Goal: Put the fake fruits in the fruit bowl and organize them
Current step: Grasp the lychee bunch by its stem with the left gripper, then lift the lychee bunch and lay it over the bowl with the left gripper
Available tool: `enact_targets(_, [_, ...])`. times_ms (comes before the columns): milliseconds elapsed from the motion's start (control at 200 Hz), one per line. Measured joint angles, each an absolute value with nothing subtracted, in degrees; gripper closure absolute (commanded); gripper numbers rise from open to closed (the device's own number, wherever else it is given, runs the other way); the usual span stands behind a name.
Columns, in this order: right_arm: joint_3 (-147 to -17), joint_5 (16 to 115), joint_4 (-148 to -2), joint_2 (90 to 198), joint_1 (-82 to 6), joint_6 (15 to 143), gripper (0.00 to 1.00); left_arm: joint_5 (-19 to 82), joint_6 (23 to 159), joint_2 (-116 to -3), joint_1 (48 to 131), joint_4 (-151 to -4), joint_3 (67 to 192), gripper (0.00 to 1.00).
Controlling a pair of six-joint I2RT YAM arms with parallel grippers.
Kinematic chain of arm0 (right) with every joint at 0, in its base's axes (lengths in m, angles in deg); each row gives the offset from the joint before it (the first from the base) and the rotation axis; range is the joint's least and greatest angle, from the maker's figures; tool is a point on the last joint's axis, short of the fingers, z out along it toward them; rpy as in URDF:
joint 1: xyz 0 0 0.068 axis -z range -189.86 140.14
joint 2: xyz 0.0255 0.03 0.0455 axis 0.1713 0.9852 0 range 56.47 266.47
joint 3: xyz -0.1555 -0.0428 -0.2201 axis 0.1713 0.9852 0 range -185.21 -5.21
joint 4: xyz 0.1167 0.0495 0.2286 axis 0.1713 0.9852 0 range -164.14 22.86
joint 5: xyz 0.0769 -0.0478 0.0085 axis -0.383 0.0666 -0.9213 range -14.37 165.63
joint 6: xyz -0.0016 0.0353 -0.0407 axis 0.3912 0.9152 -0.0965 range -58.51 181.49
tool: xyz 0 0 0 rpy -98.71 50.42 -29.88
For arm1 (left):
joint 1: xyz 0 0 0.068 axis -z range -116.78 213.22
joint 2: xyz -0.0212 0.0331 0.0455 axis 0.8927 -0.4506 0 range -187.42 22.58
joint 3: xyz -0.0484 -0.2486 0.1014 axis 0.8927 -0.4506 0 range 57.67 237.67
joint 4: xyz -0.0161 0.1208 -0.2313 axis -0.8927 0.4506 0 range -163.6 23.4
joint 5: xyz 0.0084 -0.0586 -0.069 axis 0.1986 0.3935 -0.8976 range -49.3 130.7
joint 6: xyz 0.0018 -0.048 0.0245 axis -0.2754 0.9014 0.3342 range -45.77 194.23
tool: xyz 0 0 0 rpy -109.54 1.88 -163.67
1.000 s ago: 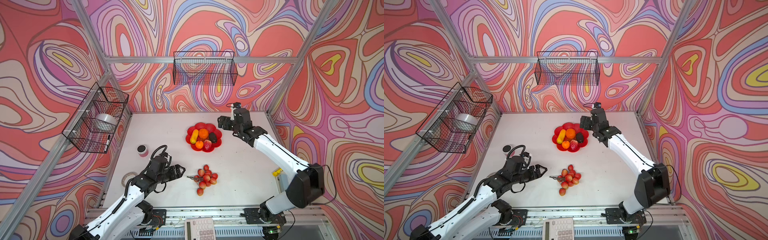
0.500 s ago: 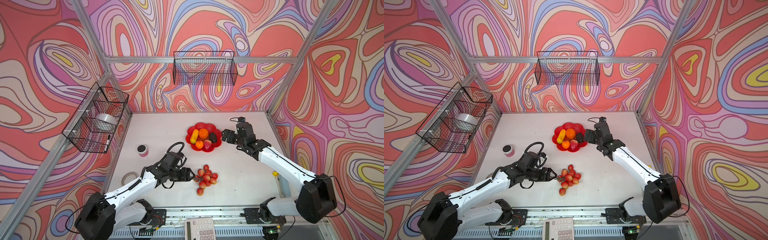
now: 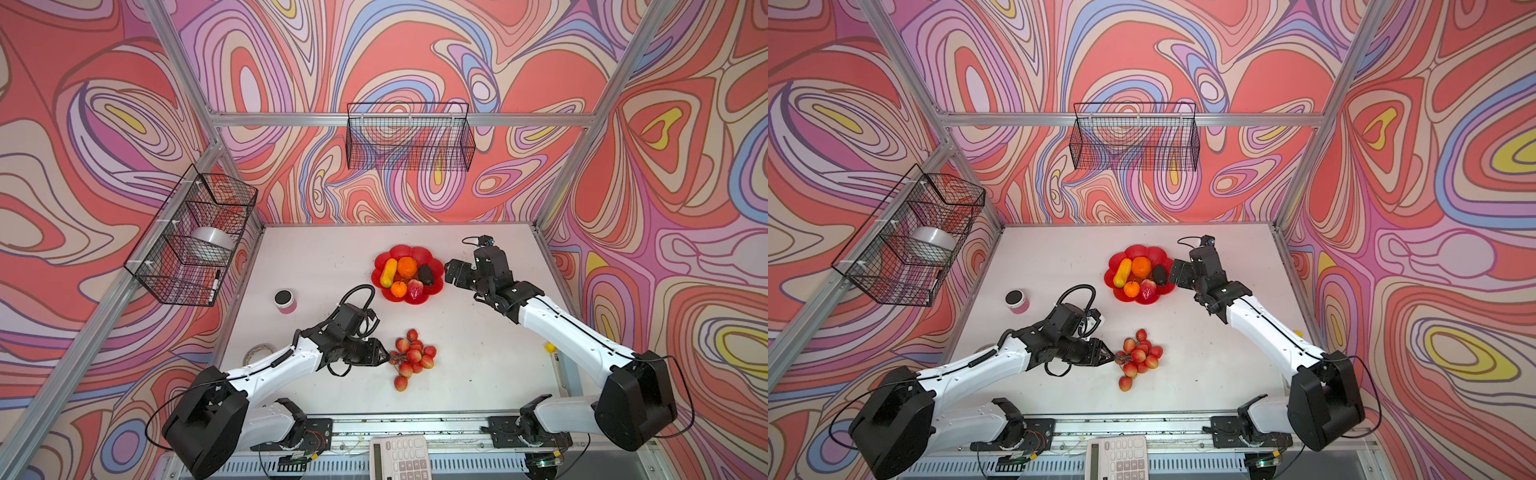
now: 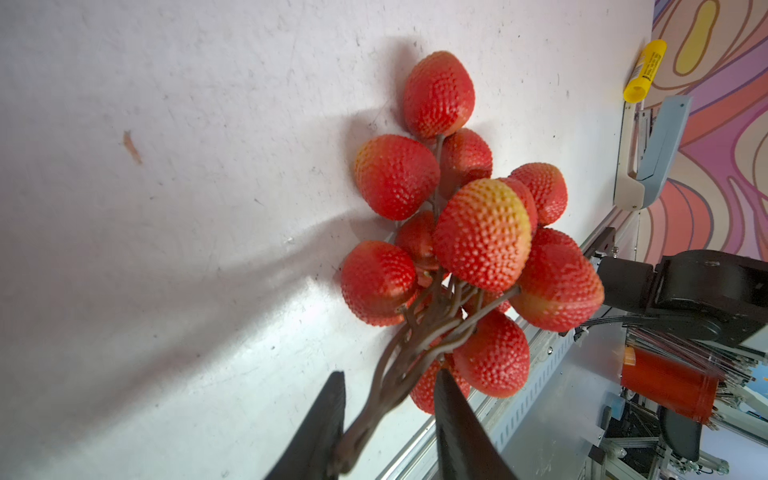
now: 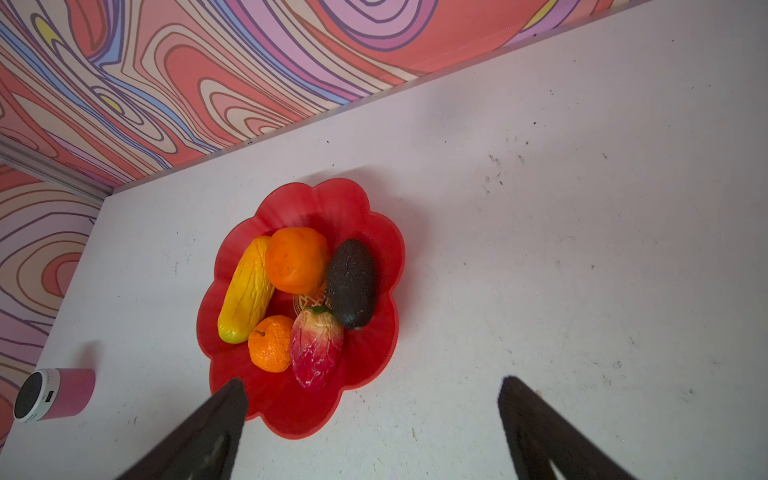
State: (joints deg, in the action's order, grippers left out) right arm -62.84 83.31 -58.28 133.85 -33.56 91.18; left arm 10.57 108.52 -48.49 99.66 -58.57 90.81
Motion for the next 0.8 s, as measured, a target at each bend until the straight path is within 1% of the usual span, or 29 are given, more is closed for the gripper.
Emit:
enact_targets(110, [-62.8, 83.3, -58.3, 133.9, -33.6, 91.2, 0.02, 9.5, 108.4, -50.7, 99.7, -60.0, 91.3, 0.79])
enact_targets(320, [-62.2, 83.4, -58.3, 133.8, -33.6, 91.2, 0.02, 7.3, 108.5, -52.3, 99.7, -62.7, 91.7, 0.9])
enact_targets(406, [-62.2, 83.6, -58.3, 133.8, -33.6, 91.2, 0.02, 6.5, 108.5, -52.2, 99.7, -63.0, 91.7, 1.0])
enact_targets(576, [-62.1, 83.8, -58.3, 133.8, -33.6, 91.4, 0.02, 6.0, 108.7, -50.6, 99.7, -62.4, 91.9, 1.0])
enact_targets(796, [-61.2, 84.7, -58.8, 133.5, -33.6, 92.1, 0.02, 4.9, 109.2, -42.8, 99.6, -58.5, 95.1, 1.0])
